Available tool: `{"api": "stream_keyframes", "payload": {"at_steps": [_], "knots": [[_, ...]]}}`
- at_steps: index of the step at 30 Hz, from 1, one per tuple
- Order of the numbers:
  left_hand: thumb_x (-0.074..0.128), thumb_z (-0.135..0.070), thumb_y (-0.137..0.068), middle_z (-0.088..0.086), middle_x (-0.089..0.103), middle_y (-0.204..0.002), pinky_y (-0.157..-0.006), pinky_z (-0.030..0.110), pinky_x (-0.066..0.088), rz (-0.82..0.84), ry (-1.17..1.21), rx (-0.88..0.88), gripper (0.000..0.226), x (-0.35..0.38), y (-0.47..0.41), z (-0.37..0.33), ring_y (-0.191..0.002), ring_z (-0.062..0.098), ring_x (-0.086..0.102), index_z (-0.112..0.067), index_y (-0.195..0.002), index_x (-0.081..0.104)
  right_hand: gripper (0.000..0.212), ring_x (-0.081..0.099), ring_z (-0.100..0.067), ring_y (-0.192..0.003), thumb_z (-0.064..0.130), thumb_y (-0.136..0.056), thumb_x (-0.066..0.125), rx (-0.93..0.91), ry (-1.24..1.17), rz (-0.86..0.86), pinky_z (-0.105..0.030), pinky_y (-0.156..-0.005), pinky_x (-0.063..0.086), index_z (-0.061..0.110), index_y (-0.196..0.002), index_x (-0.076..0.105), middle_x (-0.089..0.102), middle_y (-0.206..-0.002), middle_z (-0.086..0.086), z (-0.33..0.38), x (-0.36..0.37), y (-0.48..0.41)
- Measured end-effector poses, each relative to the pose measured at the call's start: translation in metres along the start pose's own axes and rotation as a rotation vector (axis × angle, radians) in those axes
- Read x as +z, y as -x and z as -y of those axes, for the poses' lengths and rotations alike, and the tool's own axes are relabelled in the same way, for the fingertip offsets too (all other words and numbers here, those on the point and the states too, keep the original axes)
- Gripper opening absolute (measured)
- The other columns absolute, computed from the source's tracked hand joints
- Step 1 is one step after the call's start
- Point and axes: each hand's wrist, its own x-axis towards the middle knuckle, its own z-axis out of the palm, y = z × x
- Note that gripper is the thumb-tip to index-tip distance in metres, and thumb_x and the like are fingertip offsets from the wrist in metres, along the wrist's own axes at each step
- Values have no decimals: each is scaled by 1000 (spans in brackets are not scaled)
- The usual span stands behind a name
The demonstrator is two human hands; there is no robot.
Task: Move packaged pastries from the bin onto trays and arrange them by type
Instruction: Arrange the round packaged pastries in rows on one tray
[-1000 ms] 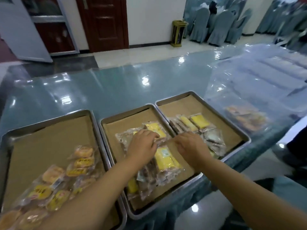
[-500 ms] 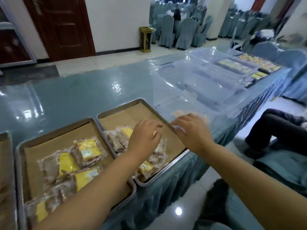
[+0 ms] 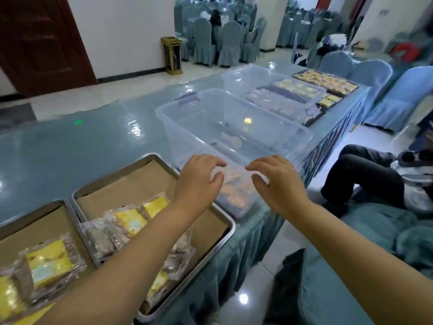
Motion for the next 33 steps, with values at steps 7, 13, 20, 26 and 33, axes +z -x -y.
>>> {"api": "stream_keyframes", "payload": {"at_steps": [7,13,20,26,33], "knots": [[60,-7,-83,3,65,-105,-87,20,32,-31,-6,-108,20,32,-83,21,-104,23,52,-13,-100,68,21,56,-24,-106,12,-87,62,-34,21,114,-38,-91,41,19,-105,70,67,-110,0,-57,4,-68],[55,-15,-88,0,64,-108,-82,14,28,-33,-49,-185,19,46,-128,57,-107,16,48,-16,-104,66,21,57,-21,-102,17,-89,58,-148,60,221,-33,-86,42,22,-106,69,67,-110,1,-93,30,-126],[54,-21,-90,-3,64,-107,-81,20,33,45,-134,-234,19,59,-136,78,-104,15,49,-19,-105,65,23,55,-17,-105,21,-91,54,-257,61,380,-24,-81,40,25,-108,68,66,-112,4,-112,64,-167],[50,-26,-92,-7,67,-104,-80,26,29,128,-254,-224,21,65,-138,83,-97,14,53,-26,-104,66,24,53,-14,-103,26,-92,51,-330,74,597,-23,-77,39,29,-112,65,65,-112,7,-123,107,-206],[51,-29,-92,-11,65,-103,-81,25,27,179,-284,-289,20,64,-142,80,-98,12,52,-30,-106,66,39,50,-24,-119,32,-93,49,-469,361,1060,-36,-97,44,22,-131,49,52,-132,-3,-141,166,-231]]}}
